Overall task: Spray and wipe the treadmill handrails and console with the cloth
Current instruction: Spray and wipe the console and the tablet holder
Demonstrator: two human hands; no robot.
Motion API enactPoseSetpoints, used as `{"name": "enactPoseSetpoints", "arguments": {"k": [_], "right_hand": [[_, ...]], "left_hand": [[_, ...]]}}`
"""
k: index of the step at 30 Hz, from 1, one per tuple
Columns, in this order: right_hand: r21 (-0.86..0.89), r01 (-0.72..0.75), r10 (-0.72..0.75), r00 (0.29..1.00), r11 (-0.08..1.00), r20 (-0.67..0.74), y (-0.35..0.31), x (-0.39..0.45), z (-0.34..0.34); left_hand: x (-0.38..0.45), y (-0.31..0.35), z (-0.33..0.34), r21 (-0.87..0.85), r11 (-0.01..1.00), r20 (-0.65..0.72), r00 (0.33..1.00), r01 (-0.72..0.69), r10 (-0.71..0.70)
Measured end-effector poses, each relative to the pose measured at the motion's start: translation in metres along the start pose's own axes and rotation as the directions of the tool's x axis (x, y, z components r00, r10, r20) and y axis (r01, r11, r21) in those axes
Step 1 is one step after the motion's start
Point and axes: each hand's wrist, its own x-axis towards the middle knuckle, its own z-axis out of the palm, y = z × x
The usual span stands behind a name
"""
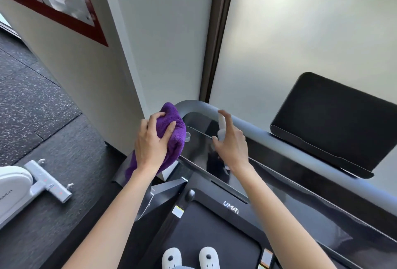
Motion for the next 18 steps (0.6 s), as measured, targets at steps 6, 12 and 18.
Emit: {"name": "enactPoseSetpoints", "arguments": {"k": [6,12,18], "right_hand": [[-0.152,-0.113,0.095,0.988,0.982,-0.121,0.051,-0.064,-0.039],[-0.052,-0.239,0.223,0.951,0.97,-0.213,0.057,-0.085,-0.047],[0.06,-0.284,0.286,0.883,0.957,-0.373,0.058,-0.106,-0.054]], "left_hand": [[-0.015,0.001,0.002,0.012,0.999,0.028,0.999,-0.042,0.042],[-0.034,0.019,0.013,-0.01,0.994,0.12,0.987,-0.106,0.107],[-0.04,0.025,0.01,-0.042,0.986,0.165,0.972,-0.162,0.166]]}}
